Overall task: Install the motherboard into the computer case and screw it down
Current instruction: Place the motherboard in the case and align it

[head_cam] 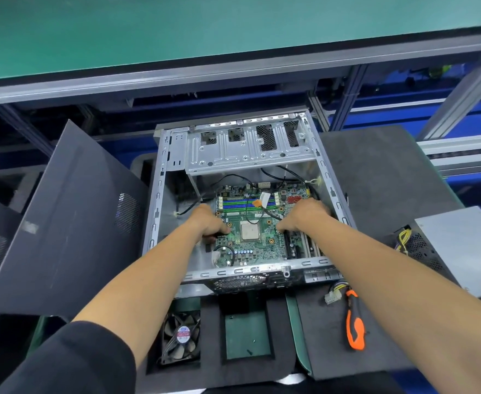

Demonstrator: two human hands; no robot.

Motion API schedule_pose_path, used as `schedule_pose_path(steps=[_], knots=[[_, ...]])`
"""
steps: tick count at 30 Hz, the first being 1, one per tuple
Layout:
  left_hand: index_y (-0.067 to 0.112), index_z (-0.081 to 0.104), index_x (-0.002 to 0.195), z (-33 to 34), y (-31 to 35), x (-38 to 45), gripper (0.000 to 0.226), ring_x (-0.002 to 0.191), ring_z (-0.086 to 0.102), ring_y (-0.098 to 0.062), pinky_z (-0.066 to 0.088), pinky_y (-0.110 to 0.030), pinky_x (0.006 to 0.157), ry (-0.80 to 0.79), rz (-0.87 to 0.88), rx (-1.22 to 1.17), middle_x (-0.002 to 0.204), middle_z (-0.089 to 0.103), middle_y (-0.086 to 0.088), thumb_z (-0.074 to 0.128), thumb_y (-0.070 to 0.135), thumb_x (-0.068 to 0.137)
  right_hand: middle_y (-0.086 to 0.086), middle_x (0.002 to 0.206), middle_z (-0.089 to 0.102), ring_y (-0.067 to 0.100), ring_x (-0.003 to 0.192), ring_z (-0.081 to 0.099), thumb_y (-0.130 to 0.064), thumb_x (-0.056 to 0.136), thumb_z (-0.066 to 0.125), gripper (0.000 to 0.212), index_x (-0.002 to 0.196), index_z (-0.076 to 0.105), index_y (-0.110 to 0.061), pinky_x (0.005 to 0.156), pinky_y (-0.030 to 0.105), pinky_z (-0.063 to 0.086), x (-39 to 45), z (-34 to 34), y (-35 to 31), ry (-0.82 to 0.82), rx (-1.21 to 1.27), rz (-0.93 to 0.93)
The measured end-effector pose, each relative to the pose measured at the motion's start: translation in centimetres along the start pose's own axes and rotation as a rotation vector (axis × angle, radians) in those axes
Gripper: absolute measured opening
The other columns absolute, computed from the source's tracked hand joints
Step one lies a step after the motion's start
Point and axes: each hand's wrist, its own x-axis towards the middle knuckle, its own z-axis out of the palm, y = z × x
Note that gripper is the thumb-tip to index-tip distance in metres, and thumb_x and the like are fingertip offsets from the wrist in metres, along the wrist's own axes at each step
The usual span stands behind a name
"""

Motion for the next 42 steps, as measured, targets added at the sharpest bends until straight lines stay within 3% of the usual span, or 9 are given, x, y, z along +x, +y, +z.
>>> schedule_pose_path(steps=[10,14,18,24,28,33,37,40,42], knots=[[0.002,0.054,0.101,-0.3,0.0,0.4,0.048,0.093,0.06,-0.024,0.049,-0.032,0.072,0.071,0.007,0.144,0.102,0.06,-0.012,0.082,0.028,0.071,-0.001,0.075,0.056,0.012,0.058,0.054,-0.059,0.072,0.064,0.055,0.096,0.059,-0.01,0.046,0.019,0.043,0.2,0.3,-0.2,0.109,0.129,0.026],[-0.001,0.055,0.119,0.0,0.2,0.4,0.058,0.106,0.06,-0.026,0.046,-0.029,0.074,0.07,0.019,0.271,0.119,0.061,-0.016,0.076,0.033,0.077,-0.001,0.073,0.055,0.011,0.055,0.052,-0.059,0.07,0.064,0.056,0.096,0.058,-0.009,0.043,0.018,0.039,0.3,0.4,0.0,0.119,0.143,0.037],[-0.001,0.057,0.117,0.0,0.5,0.0,0.054,0.083,0.056,-0.021,0.042,-0.028,0.063,0.059,0.045,0.39,0.093,0.058,-0.01,0.071,0.037,0.082,-0.001,0.07,0.054,0.011,0.055,0.052,-0.061,0.072,0.063,0.053,0.083,0.055,-0.01,0.044,0.019,0.04,0.3,0.5,0.1,0.138,0.116,0.016],[0.0,0.048,0.13,-0.2,0.2,0.0,0.065,0.113,0.054,-0.029,0.044,-0.032,0.091,0.025,0.081,0.427,0.126,0.055,-0.016,0.068,0.041,0.084,-0.001,0.073,0.057,0.013,0.06,0.056,-0.062,0.073,0.06,0.053,0.081,0.058,-0.01,0.05,0.021,0.045,0.4,0.5,0.3,0.119,0.077,-0.013],[-0.003,0.043,0.132,-0.4,0.2,-0.6,0.068,0.119,0.051,-0.029,0.043,-0.031,0.092,0.042,0.071,0.447,0.133,0.05,-0.016,0.064,0.044,0.087,0.001,0.075,0.058,0.015,0.063,0.058,-0.065,0.073,0.057,0.055,0.078,0.055,-0.01,0.054,0.023,0.049,0.1,0.4,0.0,0.119,0.043,-0.036],[-0.001,0.051,0.12,-0.4,0.3,-1.1,0.057,0.109,0.055,-0.027,0.043,-0.028,0.082,0.028,0.053,0.409,0.111,0.056,-0.011,0.064,0.043,0.088,0.0,0.076,0.06,0.017,0.067,0.063,-0.065,0.072,0.059,0.052,0.069,0.054,-0.013,0.055,0.024,0.049,-0.2,0.3,0.0,0.075,0.055,-0.035],[0.007,0.053,0.075,-0.1,0.2,0.0,0.023,0.061,0.058,-0.017,0.047,-0.023,0.052,0.028,0.012,0.228,0.071,0.057,-0.005,0.07,0.019,0.084,0.002,0.072,0.049,0.017,0.063,0.054,-0.064,0.074,0.059,0.054,0.096,0.06,-0.015,0.059,0.028,0.045,-0.2,0.1,0.0,0.048,0.081,-0.034],[0.006,0.052,0.082,0.1,0.0,0.3,0.022,0.059,0.058,-0.017,0.048,-0.022,0.051,0.067,0.025,0.163,0.072,0.057,-0.006,0.072,0.016,0.082,0.001,0.066,0.044,0.016,0.054,0.046,-0.064,0.075,0.059,0.062,0.11,0.064,-0.012,0.045,0.025,0.036,-0.1,0.1,0.1,0.043,0.076,-0.034],[0.0,0.054,0.097,-0.1,0.2,0.3,0.032,0.076,0.062,-0.022,0.05,-0.026,0.063,0.061,0.042,0.215,0.085,0.06,-0.01,0.071,0.023,0.084,0.001,0.068,0.047,0.015,0.053,0.045,-0.063,0.074,0.06,0.061,0.109,0.064,-0.013,0.042,0.025,0.033,0.0,0.1,0.2,0.044,0.072,-0.033]])
